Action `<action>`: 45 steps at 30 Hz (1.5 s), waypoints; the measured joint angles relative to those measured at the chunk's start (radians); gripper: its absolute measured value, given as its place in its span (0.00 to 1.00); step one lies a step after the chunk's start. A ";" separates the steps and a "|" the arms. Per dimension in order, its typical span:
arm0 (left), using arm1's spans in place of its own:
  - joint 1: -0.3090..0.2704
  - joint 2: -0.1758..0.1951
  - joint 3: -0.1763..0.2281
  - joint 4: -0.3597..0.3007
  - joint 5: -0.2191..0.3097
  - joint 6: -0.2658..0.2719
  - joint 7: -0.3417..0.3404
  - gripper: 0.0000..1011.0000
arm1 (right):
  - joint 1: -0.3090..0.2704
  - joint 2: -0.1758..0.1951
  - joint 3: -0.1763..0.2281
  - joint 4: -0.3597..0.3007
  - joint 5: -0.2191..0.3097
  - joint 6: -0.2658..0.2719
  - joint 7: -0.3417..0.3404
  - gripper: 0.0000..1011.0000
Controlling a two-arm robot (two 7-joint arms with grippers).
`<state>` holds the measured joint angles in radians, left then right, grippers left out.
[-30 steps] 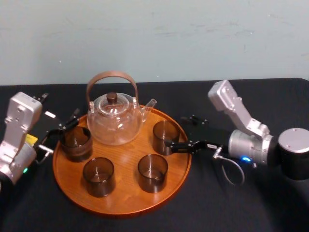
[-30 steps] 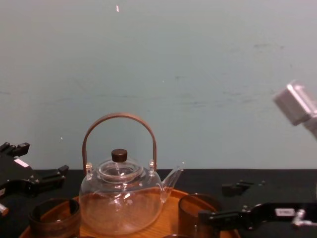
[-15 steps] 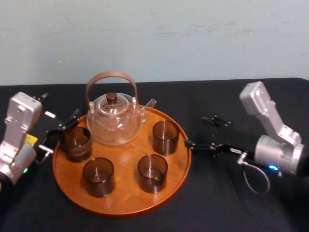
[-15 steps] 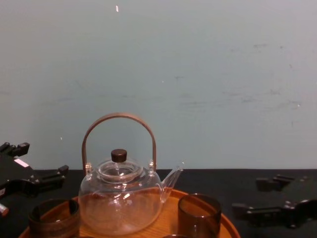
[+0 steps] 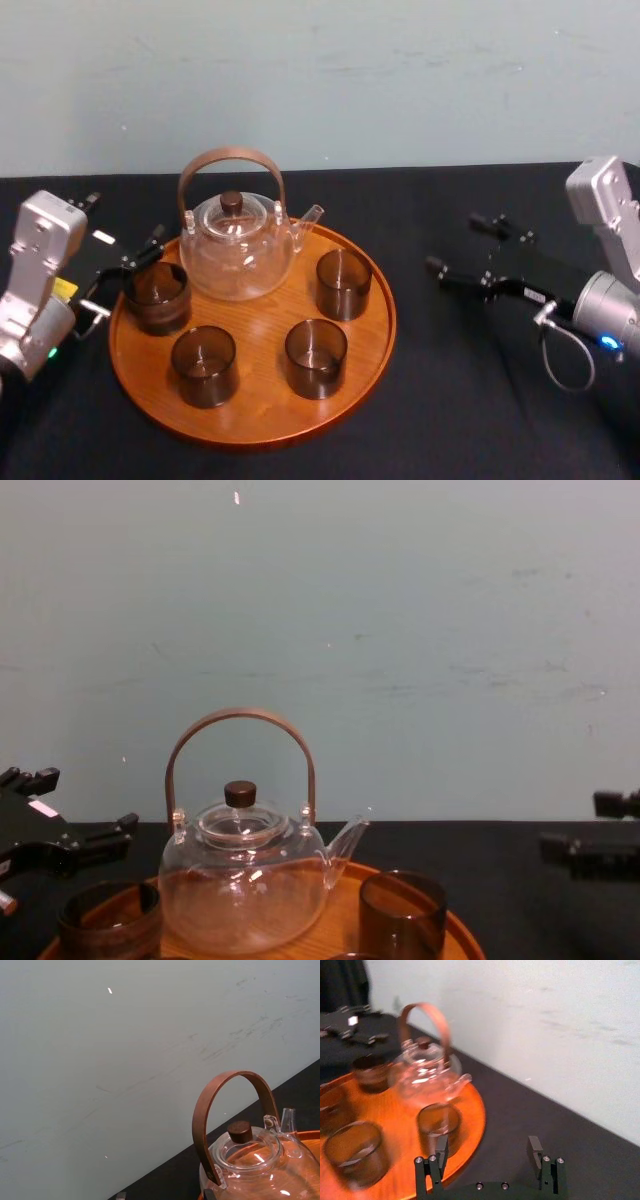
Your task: Pick up the glass from the table and place it on the tray.
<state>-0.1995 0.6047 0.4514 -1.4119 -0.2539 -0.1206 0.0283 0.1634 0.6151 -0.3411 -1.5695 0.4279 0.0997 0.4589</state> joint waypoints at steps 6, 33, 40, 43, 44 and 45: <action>0.000 0.000 0.000 0.000 0.000 0.000 0.000 0.99 | -0.014 -0.067 0.042 0.003 -0.026 -0.012 -0.121 0.99; 0.000 0.000 0.000 0.000 0.000 0.000 0.000 0.99 | -0.022 -0.226 0.081 0.136 -0.126 -0.113 -0.252 0.99; 0.000 0.000 0.000 0.000 0.000 0.000 0.000 0.99 | -0.022 -0.223 0.080 0.132 -0.126 -0.113 -0.250 0.99; 0.000 0.000 0.000 0.000 0.000 0.000 0.000 0.99 | -0.022 -0.222 0.080 0.130 -0.125 -0.112 -0.250 0.99; 0.000 0.000 0.000 0.000 0.000 0.000 0.000 0.99 | -0.022 -0.222 0.079 0.130 -0.125 -0.111 -0.250 0.99; 0.000 0.000 0.000 0.000 0.000 0.000 0.000 0.99 | -0.021 -0.222 0.079 0.130 -0.124 -0.111 -0.250 0.99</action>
<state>-0.1996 0.6047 0.4514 -1.4120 -0.2539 -0.1205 0.0283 0.1420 0.3935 -0.2617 -1.4399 0.3034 -0.0116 0.2092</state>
